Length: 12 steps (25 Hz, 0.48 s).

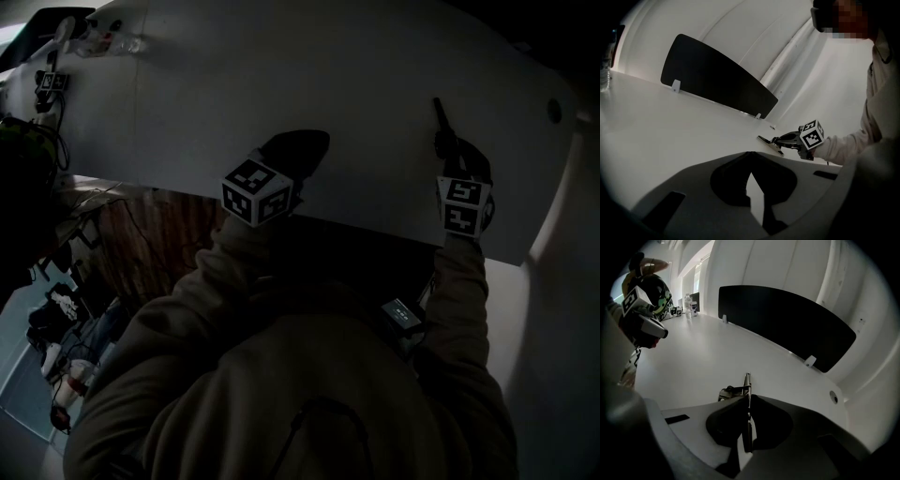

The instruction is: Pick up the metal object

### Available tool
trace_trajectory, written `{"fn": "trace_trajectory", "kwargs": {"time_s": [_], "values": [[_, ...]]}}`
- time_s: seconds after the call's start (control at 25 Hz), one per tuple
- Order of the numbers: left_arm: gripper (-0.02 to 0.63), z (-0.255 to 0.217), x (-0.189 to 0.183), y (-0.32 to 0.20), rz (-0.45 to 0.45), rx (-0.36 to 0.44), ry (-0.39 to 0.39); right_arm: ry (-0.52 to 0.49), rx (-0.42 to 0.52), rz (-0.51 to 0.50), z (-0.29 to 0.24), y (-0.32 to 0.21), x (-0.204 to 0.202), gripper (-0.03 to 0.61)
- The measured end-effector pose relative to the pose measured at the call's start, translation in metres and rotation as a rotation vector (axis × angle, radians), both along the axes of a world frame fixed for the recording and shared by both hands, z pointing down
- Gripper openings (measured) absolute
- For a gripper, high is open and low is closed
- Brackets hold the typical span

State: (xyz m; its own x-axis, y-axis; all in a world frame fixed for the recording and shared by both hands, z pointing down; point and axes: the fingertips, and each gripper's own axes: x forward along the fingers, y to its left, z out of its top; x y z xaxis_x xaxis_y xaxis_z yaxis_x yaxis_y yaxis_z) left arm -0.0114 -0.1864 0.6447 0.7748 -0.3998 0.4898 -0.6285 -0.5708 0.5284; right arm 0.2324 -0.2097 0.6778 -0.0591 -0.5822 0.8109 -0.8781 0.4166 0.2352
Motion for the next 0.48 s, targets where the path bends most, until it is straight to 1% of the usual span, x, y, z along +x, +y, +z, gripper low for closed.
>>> {"fn": "trace_trajectory", "kwargs": {"time_s": [0.12,0.2,0.48], "values": [[0.0,-0.009,-0.001,-0.003,-0.006,0.009,0.003,-0.088,-0.004,0.064,-0.006,0.003,0.006,0.021],[0.0,-0.016,-0.003,-0.008,-0.015,0.022,0.004,-0.121,0.001,0.081,-0.012,0.004,0.005,0.021],[0.0,-0.04,-0.003,-0.015,-0.035,0.055,0.004,-0.134,0.003,0.072,-0.028,0.003,0.001,0.021]]}}
